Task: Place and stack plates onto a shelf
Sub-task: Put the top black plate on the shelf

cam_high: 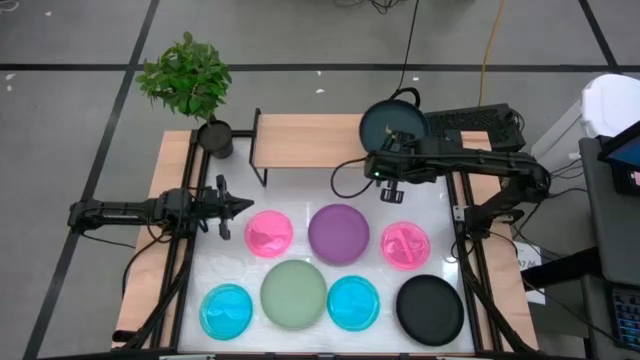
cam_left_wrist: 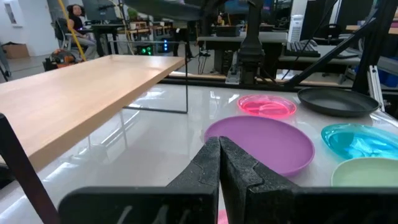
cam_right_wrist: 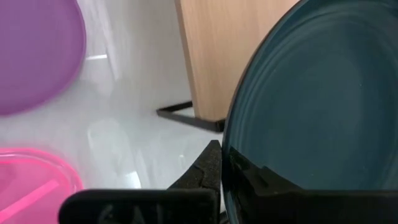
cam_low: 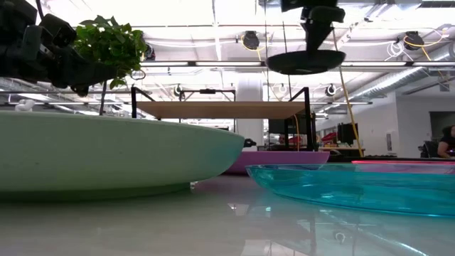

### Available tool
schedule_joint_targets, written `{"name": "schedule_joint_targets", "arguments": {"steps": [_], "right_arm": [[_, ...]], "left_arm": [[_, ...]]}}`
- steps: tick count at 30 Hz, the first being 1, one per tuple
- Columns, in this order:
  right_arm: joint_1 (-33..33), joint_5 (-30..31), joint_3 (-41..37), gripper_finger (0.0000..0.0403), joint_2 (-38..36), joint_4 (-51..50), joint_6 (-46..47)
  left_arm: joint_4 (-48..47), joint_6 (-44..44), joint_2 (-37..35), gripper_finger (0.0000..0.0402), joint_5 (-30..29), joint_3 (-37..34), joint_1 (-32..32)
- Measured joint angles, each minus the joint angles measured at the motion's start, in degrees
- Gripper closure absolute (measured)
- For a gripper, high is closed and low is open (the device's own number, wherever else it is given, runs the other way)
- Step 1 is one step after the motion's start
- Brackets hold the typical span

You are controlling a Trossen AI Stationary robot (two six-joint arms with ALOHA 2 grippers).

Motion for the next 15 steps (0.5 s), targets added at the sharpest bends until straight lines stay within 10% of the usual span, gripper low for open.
{"name": "schedule_joint_targets", "arguments": {"steps": [15], "right_arm": [[-0.07,-0.33,4.02,0.0403,1.16,12.37,-11.12]], "left_arm": [[-0.41,-1.51,0.02,0.0398,0.02,0.00,0.00]]}}
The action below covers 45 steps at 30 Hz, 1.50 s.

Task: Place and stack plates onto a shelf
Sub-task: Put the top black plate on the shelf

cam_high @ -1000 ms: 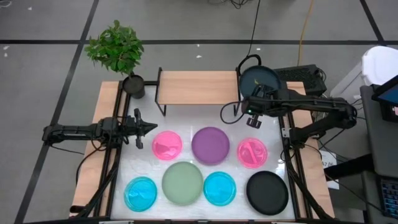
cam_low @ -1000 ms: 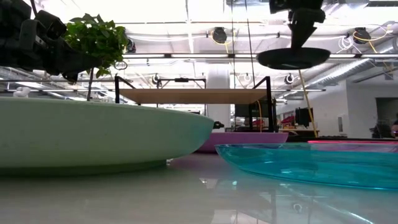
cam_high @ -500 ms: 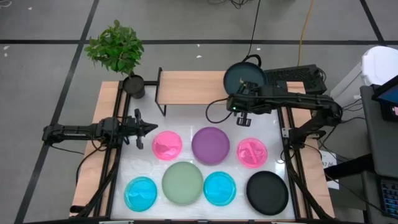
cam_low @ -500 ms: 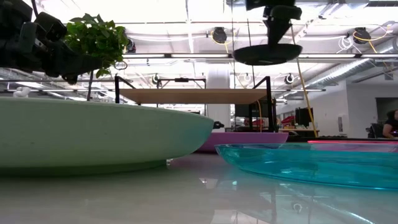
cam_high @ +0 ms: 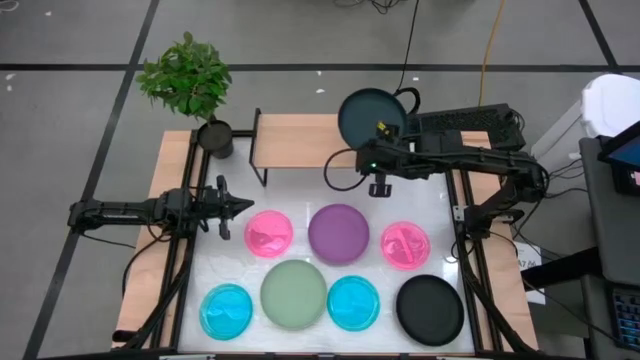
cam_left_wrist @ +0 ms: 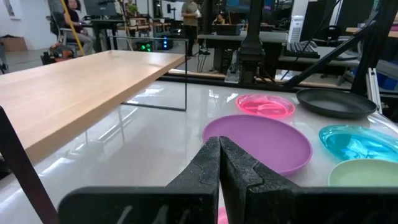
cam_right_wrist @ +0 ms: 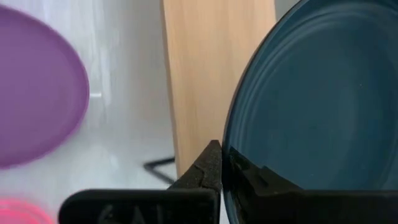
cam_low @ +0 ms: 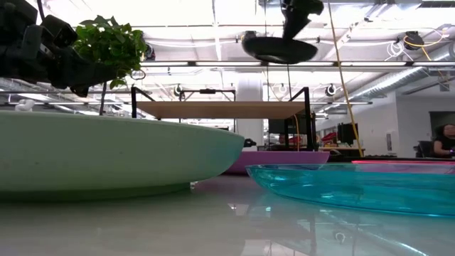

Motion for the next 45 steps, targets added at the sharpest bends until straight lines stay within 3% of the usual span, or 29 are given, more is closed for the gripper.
{"name": "schedule_joint_targets", "arguments": {"steps": [6,13,24,31,35,45], "right_arm": [[0.00,-0.48,0.00,0.0403,0.01,6.20,-5.34],[-0.50,-5.10,0.00,0.0403,3.21,11.12,-10.09],[-3.49,-7.93,-0.04,0.0403,10.53,10.16,-11.21],[-5.57,-8.12,-0.04,0.0403,11.16,8.26,-11.06],[-7.12,-12.55,-0.07,0.0403,11.17,8.04,-9.92],[-8.23,-15.45,-0.07,0.0403,11.15,7.89,-8.33]], "left_arm": [[0.00,0.02,0.00,0.0398,-0.02,0.00,0.00],[0.24,0.15,0.00,0.0398,-0.04,0.00,0.00],[-0.57,-1.57,0.00,0.0398,0.00,0.04,0.00],[-0.75,-2.42,0.00,0.0398,0.53,0.07,0.00],[-0.81,-3.38,0.00,0.0398,0.57,0.07,0.00],[-0.87,-3.39,0.00,0.0398,0.66,0.07,0.00]]}}
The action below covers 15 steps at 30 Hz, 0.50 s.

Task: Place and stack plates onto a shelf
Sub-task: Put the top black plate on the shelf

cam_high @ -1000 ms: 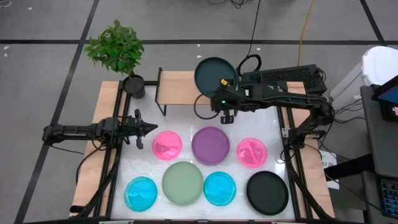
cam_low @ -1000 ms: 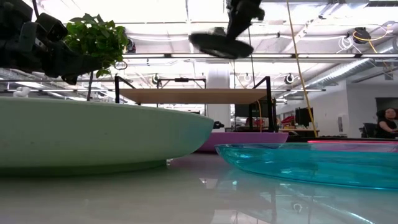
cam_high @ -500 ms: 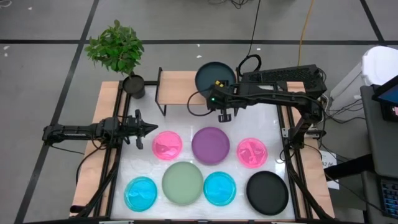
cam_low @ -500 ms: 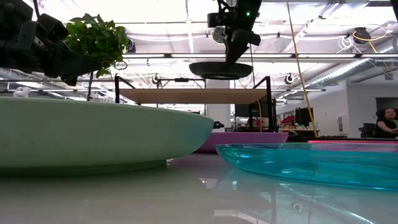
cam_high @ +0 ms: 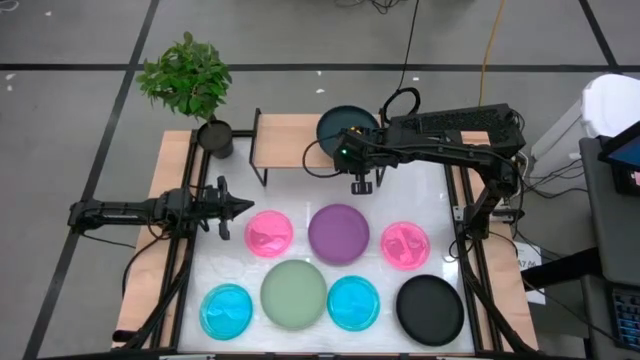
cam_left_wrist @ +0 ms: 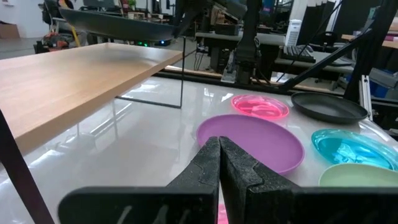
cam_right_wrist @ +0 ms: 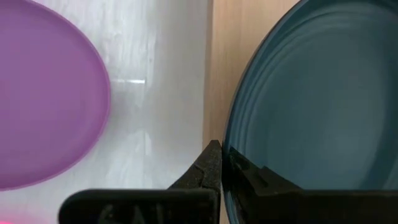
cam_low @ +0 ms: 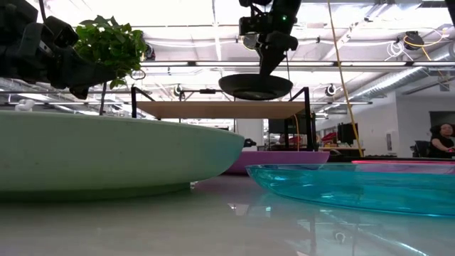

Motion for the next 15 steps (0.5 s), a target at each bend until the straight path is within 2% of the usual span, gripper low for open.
{"name": "schedule_joint_targets", "arguments": {"steps": [15], "right_arm": [[-0.01,0.00,-2.45,0.0403,0.00,-0.01,0.13]], "left_arm": [[-0.07,-0.14,0.00,0.0398,0.02,0.00,0.00]]}}
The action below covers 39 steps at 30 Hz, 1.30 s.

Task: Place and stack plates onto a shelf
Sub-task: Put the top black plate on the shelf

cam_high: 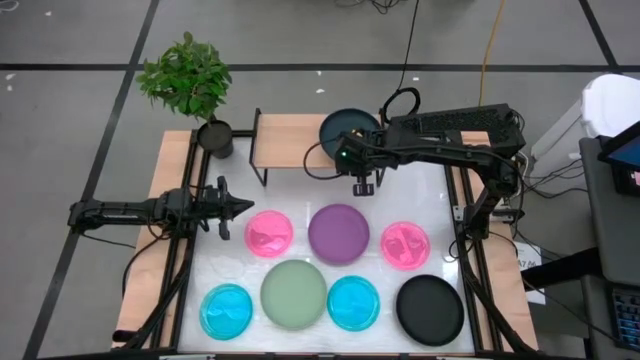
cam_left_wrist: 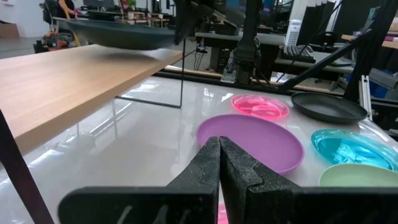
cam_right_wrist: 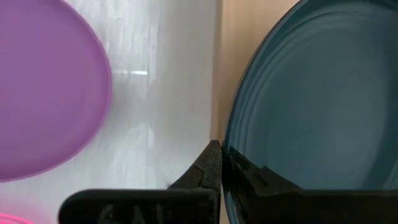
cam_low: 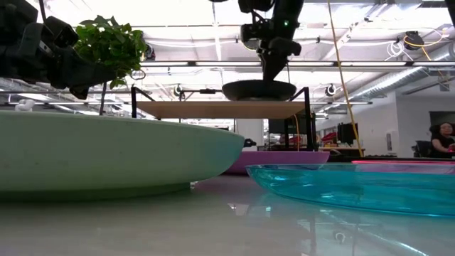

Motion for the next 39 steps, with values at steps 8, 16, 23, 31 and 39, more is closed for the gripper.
{"name": "schedule_joint_targets", "arguments": {"steps": [8,16,23,31,39], "right_arm": [[0.00,0.36,-4.22,0.0397,-0.17,3.86,-0.21],[0.00,3.32,-4.71,0.0395,-0.09,4.59,-0.43],[0.02,3.25,-4.80,0.0395,-0.93,5.10,-0.04],[0.11,3.30,-4.80,0.0387,-1.60,6.67,0.02],[0.17,3.62,-4.80,0.0320,-2.19,7.23,0.13]], "left_arm": [[0.00,-0.14,0.00,0.0398,0.00,0.00,0.00],[0.00,-0.11,0.00,0.0398,0.00,-0.02,0.00],[0.00,-0.10,0.00,0.0398,-0.02,-0.04,0.00],[0.00,-0.68,0.00,0.0398,0.00,-0.04,0.00],[0.00,-0.91,0.00,0.0398,0.00,-0.07,0.00]]}}
